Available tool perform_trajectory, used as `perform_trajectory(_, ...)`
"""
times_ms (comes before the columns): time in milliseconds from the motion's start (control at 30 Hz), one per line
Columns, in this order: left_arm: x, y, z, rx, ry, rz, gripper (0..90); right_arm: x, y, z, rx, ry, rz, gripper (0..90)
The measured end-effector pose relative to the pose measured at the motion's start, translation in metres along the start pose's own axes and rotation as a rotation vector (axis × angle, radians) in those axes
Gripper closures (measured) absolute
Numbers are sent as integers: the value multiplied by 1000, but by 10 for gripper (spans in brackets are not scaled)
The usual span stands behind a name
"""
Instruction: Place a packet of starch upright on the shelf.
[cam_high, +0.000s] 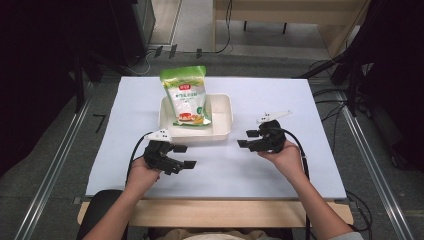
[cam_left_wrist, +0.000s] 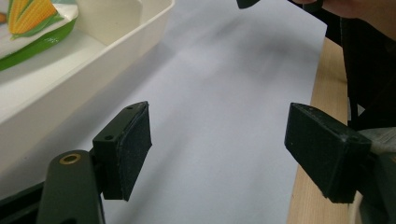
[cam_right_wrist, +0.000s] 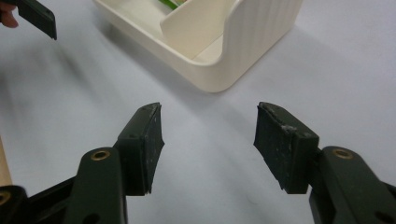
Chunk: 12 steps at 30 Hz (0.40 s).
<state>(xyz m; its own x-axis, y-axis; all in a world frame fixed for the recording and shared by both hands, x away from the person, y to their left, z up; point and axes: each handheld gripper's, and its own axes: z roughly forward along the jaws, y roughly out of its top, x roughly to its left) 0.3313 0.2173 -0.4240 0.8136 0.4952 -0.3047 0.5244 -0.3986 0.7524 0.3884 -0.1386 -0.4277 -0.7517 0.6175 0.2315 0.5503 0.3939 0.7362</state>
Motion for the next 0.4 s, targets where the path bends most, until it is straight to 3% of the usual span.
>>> perform_trajectory(400,0,0,0,7,2,-2,235,7,-5,22,65,27,-7,407)
